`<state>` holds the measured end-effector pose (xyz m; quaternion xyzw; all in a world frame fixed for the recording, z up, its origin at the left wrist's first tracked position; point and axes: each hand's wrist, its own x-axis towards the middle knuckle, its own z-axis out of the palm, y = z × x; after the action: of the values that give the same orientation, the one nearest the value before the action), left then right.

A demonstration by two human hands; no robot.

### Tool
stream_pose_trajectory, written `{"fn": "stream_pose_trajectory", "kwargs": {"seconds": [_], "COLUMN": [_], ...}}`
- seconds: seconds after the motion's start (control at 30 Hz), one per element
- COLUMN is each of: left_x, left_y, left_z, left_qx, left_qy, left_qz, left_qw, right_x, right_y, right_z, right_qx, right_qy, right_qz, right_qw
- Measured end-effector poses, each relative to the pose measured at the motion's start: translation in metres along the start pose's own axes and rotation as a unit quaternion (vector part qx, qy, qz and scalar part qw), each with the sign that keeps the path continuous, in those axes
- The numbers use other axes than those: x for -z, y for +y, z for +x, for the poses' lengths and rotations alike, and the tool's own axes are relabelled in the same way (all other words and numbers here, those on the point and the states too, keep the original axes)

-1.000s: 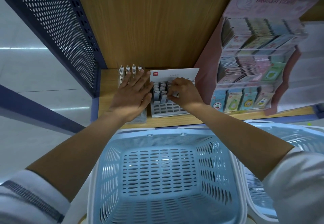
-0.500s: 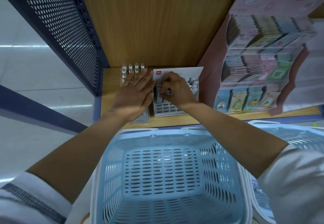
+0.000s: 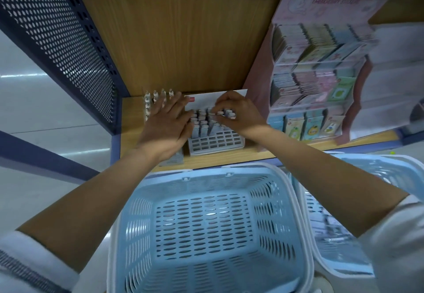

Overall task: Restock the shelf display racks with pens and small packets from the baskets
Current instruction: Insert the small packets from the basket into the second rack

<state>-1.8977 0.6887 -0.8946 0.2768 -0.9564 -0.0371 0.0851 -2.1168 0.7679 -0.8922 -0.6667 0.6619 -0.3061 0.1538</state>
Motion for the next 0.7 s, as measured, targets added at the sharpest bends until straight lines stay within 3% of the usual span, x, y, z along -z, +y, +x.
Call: {"fn": "stream_pose_trajectory", "kwargs": {"seconds": [0.1,0.33,0.4,0.5,0.6,0.7], "left_x": [0.013,0.017,0.003,-0.018,-0.03,-0.034], "left_y": [0.034,0.186,0.22,0.251,0.26,0.259], "left_z": [0.025,0.071,0.074,0.074,0.075,0.075], "left_qx": [-0.033,-0.204,-0.251,-0.279,-0.277,-0.266], "left_qy": [0.029,-0.054,-0.095,-0.139,-0.155,-0.155], "left_qz": [-0.066,-0.176,-0.184,-0.162,-0.125,-0.13], "left_qw": [0.997,0.961,0.946,0.936,0.94,0.943], "right_x": [0.048,0.147,0.153,0.143,0.122,0.099], "right_y": [-0.006,0.012,0.031,0.074,0.105,0.128], "right_z": [-0.021,-0.149,-0.193,-0.248,-0.284,-0.308], "right_qx": [-0.047,-0.189,-0.257,-0.34,-0.337,-0.309], "right_qy": [0.057,0.146,0.097,-0.057,-0.23,-0.324], "right_qz": [0.006,0.028,0.023,0.011,-0.024,-0.03], "right_qw": [0.997,0.971,0.961,0.939,0.913,0.893]}}
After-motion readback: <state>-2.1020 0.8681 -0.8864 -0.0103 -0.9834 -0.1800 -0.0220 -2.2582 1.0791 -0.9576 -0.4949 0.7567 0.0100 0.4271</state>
